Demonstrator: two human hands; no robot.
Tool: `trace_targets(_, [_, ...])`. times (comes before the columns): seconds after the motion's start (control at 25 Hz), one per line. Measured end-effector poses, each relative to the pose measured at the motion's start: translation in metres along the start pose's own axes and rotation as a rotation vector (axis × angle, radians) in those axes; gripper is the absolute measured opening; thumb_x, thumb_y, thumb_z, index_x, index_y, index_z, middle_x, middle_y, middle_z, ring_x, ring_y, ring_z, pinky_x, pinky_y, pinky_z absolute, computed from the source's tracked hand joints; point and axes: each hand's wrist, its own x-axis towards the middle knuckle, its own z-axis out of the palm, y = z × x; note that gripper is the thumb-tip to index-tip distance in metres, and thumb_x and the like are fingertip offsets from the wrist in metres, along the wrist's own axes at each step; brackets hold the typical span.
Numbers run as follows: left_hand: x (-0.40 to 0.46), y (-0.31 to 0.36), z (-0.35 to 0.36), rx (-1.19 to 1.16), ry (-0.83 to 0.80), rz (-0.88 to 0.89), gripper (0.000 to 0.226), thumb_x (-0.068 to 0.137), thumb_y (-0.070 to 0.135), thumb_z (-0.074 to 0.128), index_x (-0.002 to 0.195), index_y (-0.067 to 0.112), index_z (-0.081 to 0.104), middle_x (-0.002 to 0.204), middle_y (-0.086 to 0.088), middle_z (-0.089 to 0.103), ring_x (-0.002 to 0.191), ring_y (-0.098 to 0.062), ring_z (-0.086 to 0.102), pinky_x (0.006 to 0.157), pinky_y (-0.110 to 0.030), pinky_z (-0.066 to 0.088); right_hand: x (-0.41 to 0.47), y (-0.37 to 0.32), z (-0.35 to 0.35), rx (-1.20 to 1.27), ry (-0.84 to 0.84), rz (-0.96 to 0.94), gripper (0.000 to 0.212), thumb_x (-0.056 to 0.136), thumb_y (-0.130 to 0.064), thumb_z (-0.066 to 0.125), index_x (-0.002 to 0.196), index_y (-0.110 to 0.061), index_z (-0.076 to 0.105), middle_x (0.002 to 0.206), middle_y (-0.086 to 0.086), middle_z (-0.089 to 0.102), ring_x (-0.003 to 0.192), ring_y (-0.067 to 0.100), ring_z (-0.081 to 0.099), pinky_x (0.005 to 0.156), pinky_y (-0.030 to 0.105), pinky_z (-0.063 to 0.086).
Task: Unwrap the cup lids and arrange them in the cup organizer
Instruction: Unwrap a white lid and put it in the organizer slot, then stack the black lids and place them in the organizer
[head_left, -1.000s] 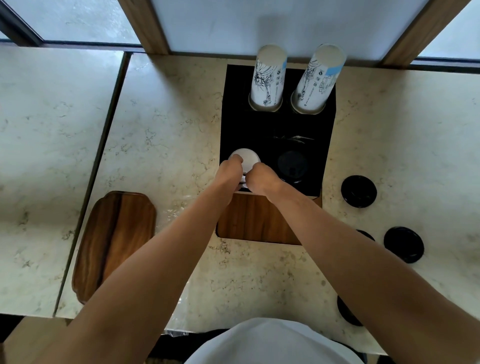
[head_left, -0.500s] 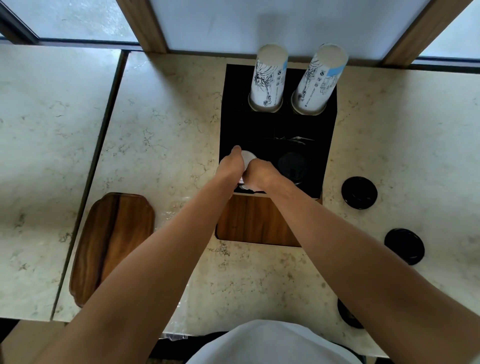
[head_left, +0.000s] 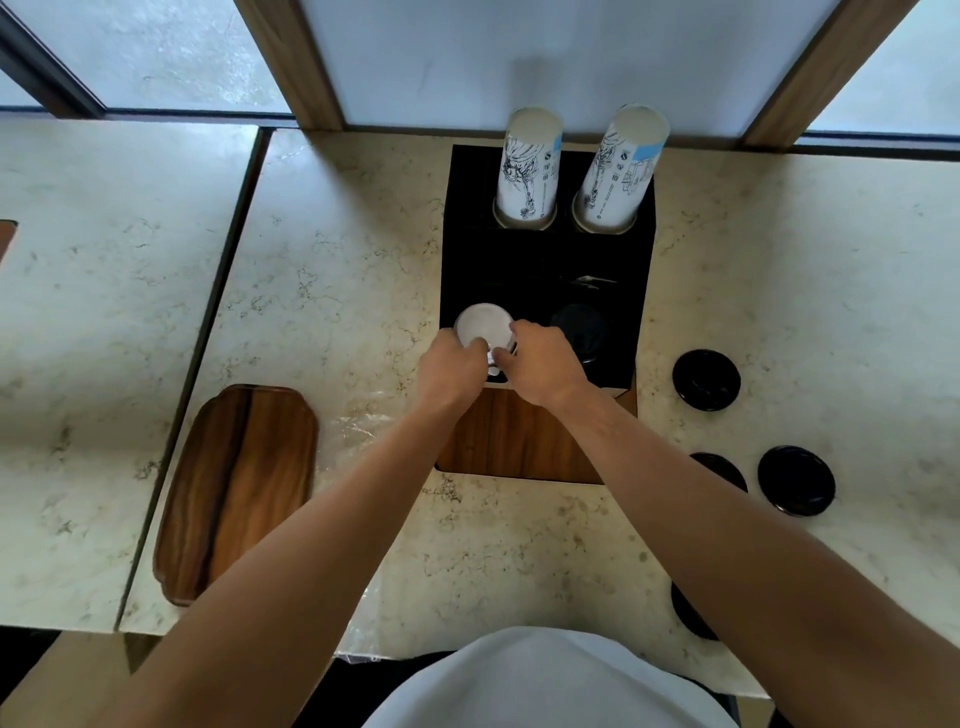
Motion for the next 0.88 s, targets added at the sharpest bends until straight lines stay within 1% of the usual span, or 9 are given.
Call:
trace_targets(0.08, [-0.016,-0.005,-0.007,0.034,0.010,0.107,0.056,0.089,0.041,0.051,0.140,0.019,0.050,0.112,0.008,0.057,0.079,0.005,0.048,0.062,-0.015,0.035,-0.015,0.007,0.001,0.099,0.008,-0.054,0.055,0.100,-0.030,0.061,0.149,-0.009,0.045,0.144,0.013,0.055,0.126,0.027,0.058,0.104,0.034,0.049])
trace_targets(0.12, [-0.022,-0.006,-0.011,0.055,0.012,0.152,0.053,0.091,0.037,0.054,0.141,0.019,0.050,0.119,0.005,0.061,0.089,-0.001,0.052,0.071,-0.016,0.038,-0.022,0.010,0.002,0.140,0.007,-0.071,0.059,0.099,-0.030,0.063,0.151,-0.012,0.042,0.149,0.011,0.051,0.131,0.026,0.054,0.109,0.038,0.046])
trace_targets(0.16, [-0.030,-0.008,-0.014,0.074,0.016,0.191,0.051,0.093,0.033,0.057,0.141,0.017,0.050,0.127,0.000,0.062,0.101,-0.008,0.055,0.080,-0.020,0.038,-0.030,0.012,0.001,0.168,0.013,-0.087,0.062,0.098,-0.031,0.065,0.152,-0.013,0.041,0.150,0.009,0.049,0.133,0.025,0.052,0.111,0.041,0.045])
trace_targets(0.24, [-0.045,-0.011,-0.020,0.105,0.020,0.238,0.052,0.093,0.025,0.058,0.143,0.015,0.049,0.137,-0.007,0.060,0.120,-0.022,0.056,0.087,-0.028,0.037,-0.046,0.016,-0.001,0.211,0.039,-0.091,0.064,0.096,-0.034,0.066,0.152,-0.014,0.042,0.150,0.008,0.049,0.134,0.024,0.051,0.111,0.041,0.044])
trace_targets(0.36, [-0.067,-0.018,-0.027,0.138,-0.010,0.255,0.056,0.094,0.025,0.055,0.148,0.015,0.043,0.145,-0.010,0.054,0.131,-0.028,0.051,0.101,-0.035,0.041,-0.069,0.022,-0.002,0.230,0.070,-0.049,0.063,0.096,-0.037,0.064,0.151,-0.015,0.042,0.152,0.007,0.049,0.138,0.023,0.048,0.112,0.042,0.042])
trace_targets(0.44, [-0.077,-0.023,-0.030,0.145,-0.027,0.235,0.056,0.096,0.027,0.055,0.149,0.016,0.040,0.148,-0.010,0.052,0.134,-0.029,0.050,0.108,-0.046,0.044,-0.081,0.027,0.000,0.200,0.082,-0.030,0.063,0.098,-0.040,0.062,0.151,-0.014,0.043,0.153,0.007,0.047,0.140,0.023,0.045,0.114,0.043,0.040])
trace_targets(0.56, [-0.090,-0.023,-0.027,0.160,-0.055,0.242,0.057,0.094,0.029,0.055,0.148,0.019,0.041,0.145,-0.007,0.054,0.132,-0.029,0.051,0.107,-0.051,0.046,-0.099,0.034,0.002,0.193,0.114,-0.014,0.062,0.098,-0.043,0.061,0.150,-0.015,0.044,0.153,0.006,0.048,0.140,0.023,0.045,0.115,0.042,0.038])
trace_targets(0.68, [-0.101,-0.017,-0.018,0.154,-0.082,0.296,0.053,0.091,0.030,0.055,0.142,0.019,0.047,0.128,-0.002,0.061,0.120,-0.027,0.058,0.092,-0.040,0.049,-0.113,0.043,0.003,0.225,0.143,0.003,0.061,0.097,-0.041,0.063,0.149,-0.015,0.045,0.150,0.005,0.051,0.137,0.021,0.048,0.114,0.041,0.041])
trace_targets(0.88, [-0.112,-0.006,0.013,0.191,-0.199,0.317,0.050,0.094,0.027,0.056,0.142,0.019,0.047,0.129,-0.003,0.062,0.102,-0.015,0.062,0.077,-0.028,0.049,-0.138,0.077,-0.003,0.282,0.220,0.086,0.054,0.095,-0.041,0.065,0.141,-0.016,0.054,0.137,0.003,0.062,0.124,0.020,0.060,0.102,0.032,0.049])
